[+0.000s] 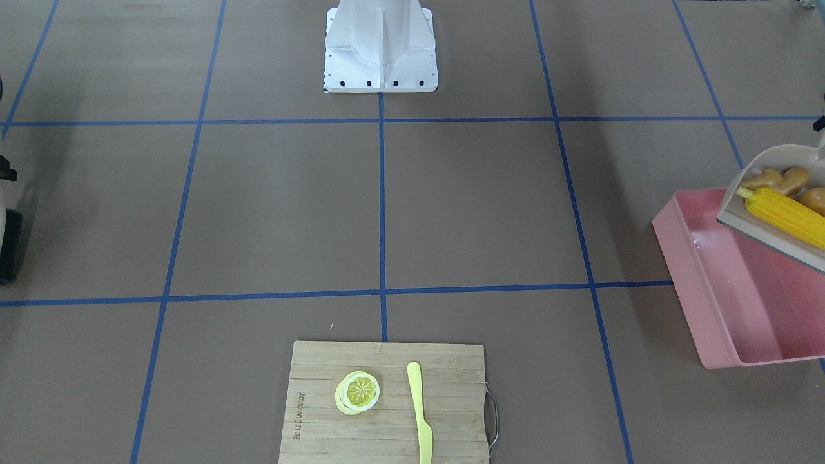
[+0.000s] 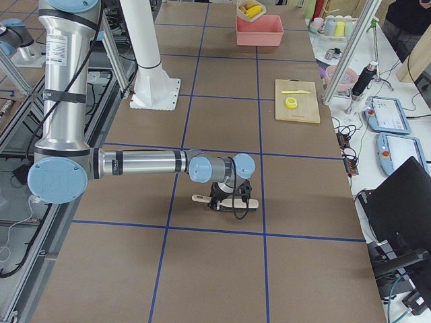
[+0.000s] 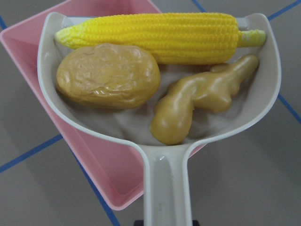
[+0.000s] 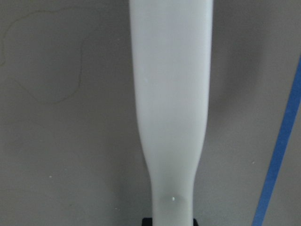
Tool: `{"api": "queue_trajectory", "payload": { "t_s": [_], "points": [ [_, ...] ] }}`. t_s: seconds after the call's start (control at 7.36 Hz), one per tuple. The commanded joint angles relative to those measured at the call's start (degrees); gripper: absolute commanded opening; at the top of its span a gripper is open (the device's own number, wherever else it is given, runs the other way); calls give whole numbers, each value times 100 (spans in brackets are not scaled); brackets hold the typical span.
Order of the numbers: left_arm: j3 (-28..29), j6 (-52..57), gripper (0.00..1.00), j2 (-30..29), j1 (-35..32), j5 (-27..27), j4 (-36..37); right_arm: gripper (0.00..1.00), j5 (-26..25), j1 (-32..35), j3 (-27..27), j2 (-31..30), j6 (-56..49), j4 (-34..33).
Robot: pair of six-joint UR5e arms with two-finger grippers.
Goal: Sweep and dump trash into bin
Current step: 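Shake the tilted dustpan over the pink bin to empty it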
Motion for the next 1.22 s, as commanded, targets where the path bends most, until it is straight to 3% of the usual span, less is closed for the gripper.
{"api": "queue_trajectory", "payload": {
  "t_s": [0.0,0.41,0.82,0.95,1.09],
  "points": [
    [-196,700,14,-96,-15,409,1156,65,16,0,10,11,0,7],
    [-575,1806,14,-910,-33,1429,3290,68,-2,0,27,46,-9,7],
    [-803,1818,14,-1124,3,2125,3813,72,7,122,89,64,-26,24],
    [-812,1835,14,-1177,20,2126,3867,100,-37,227,72,73,-18,312],
    [-821,1896,14,-1186,46,2126,3876,100,-46,289,63,125,-9,489]
  ]
}}
